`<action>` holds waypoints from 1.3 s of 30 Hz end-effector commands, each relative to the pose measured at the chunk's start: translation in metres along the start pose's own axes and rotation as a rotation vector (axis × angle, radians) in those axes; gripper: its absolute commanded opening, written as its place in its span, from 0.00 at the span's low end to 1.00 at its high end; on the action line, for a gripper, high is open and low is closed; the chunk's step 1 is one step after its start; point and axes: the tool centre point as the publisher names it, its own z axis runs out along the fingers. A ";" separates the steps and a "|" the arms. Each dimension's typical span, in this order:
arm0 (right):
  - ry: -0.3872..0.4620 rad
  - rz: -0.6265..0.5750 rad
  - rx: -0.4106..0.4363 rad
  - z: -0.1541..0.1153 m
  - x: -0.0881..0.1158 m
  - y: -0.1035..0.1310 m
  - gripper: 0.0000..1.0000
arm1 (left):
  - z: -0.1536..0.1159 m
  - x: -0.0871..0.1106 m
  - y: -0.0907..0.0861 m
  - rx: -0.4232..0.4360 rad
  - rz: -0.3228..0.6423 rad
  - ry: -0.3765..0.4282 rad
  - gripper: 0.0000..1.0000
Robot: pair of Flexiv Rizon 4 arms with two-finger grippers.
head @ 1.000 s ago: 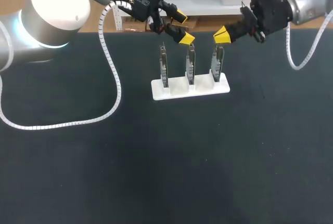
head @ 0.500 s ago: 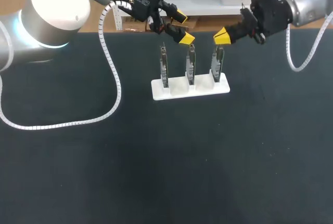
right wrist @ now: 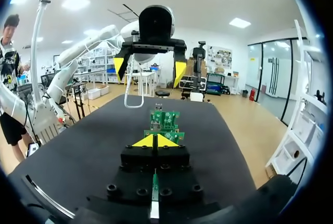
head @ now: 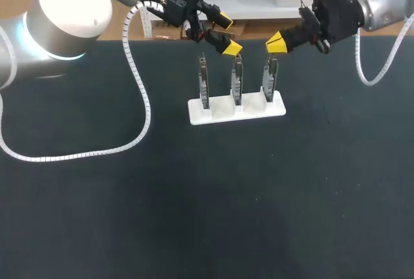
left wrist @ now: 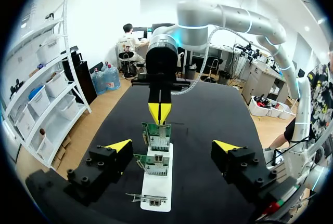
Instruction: Pick up the optical module with the left hand, and insert it into the network port with the right hand.
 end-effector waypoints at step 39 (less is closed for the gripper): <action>0.262 0.130 0.013 -0.067 -0.039 0.063 1.00 | 0.000 -0.001 0.000 0.000 -0.001 0.005 1.00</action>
